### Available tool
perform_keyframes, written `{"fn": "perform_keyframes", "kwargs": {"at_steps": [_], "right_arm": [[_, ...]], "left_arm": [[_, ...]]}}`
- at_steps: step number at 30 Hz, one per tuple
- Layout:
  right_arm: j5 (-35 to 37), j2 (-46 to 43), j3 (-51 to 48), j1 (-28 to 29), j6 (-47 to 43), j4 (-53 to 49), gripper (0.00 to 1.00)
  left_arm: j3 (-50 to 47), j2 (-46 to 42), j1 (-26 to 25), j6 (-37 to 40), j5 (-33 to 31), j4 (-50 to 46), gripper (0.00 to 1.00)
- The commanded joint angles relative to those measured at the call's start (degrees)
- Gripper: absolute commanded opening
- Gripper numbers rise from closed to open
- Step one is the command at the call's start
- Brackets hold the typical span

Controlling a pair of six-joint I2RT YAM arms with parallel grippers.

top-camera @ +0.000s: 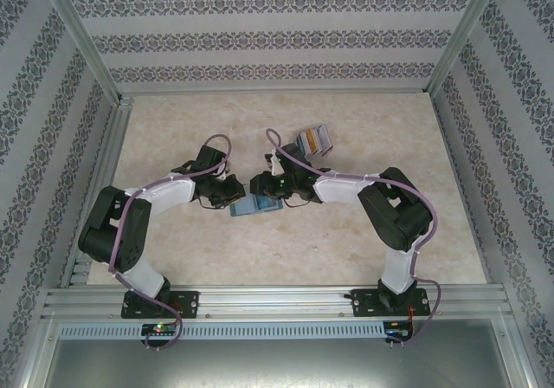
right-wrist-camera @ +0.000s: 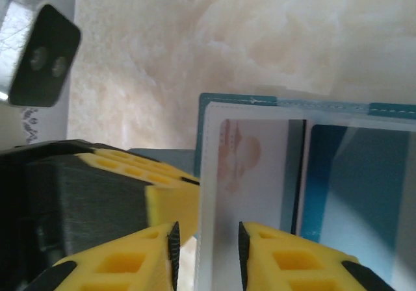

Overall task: Put the credit cards into the card holder
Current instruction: Flip over the card slot on the card holder.

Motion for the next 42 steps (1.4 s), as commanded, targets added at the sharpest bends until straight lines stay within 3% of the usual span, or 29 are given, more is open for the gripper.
{"fn": "perform_keyframes", "kwargs": {"at_steps": [1, 12, 19, 42], "right_arm": [[-3.0, 0.6, -0.1, 0.1, 2.1, 4.5, 0.31], [4.0, -1.2, -0.7, -0.7, -1.5, -3.0, 0.35], [7.1, -5.1, -4.5, -2.7, -1.3, -2.5, 0.35], [8.7, -16.5, -11.7, -12.6, -5.2, -7.0, 0.35]], "left_arm": [[-0.1, 0.3, 0.0, -0.8, 1.3, 3.2, 0.14], [-0.3, -0.6, 0.5, -0.4, 0.9, 2.3, 0.13], [1.7, 0.3, -0.1, -1.9, 3.2, 4.1, 0.13], [11.2, 9.6, -5.1, -2.0, 4.8, 3.1, 0.14]]}}
